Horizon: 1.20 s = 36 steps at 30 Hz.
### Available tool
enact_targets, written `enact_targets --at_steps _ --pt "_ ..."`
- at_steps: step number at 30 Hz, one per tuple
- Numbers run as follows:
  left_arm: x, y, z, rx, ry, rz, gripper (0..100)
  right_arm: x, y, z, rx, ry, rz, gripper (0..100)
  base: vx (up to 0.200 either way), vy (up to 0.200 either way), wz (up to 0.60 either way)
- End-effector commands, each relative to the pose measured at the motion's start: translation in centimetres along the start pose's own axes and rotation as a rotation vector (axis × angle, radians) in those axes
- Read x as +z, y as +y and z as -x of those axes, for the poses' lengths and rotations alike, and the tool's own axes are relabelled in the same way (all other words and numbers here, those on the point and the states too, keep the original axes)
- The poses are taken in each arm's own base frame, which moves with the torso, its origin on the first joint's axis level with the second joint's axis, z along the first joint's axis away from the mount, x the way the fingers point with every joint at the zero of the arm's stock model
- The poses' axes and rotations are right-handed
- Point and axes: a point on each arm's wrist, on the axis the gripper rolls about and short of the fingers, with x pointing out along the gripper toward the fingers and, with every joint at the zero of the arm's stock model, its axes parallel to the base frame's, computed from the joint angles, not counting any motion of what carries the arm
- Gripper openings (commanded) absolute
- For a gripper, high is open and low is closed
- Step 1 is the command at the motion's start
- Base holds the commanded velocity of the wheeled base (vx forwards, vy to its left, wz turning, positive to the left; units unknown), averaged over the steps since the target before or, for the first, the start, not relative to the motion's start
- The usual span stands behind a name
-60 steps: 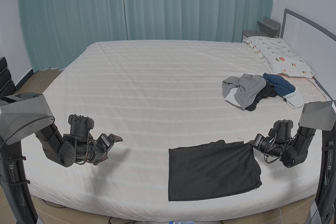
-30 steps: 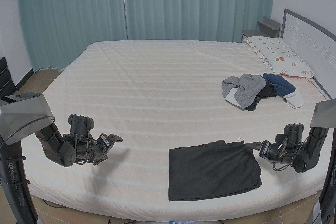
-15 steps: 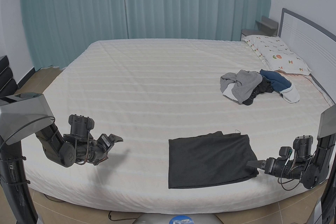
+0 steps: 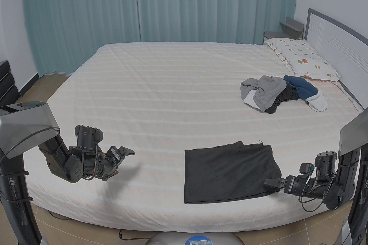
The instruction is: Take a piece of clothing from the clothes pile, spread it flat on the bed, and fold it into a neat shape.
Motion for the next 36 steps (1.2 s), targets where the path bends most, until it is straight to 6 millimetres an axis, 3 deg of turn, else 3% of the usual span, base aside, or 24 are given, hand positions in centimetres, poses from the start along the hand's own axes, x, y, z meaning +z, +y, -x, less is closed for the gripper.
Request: enact_targets --at_steps 1,35,36 --pt "0.0 0.0 0.0 0.000 0.000 0.000 100 -0.7 -0.3 -0.6 -0.007 0.025 -0.004 0 0.000 0.000 0.00" --pt "0.0 0.0 0.0 0.000 0.000 0.000 100 -1.2 -2.1 1.2 -0.082 0.019 -0.008 0 0.000 0.000 0.00" --pt "0.0 0.0 0.0 -0.002 -0.001 0.000 100 -1.3 -2.1 1.2 -0.083 0.025 -0.006 100 0.000 0.000 0.00"
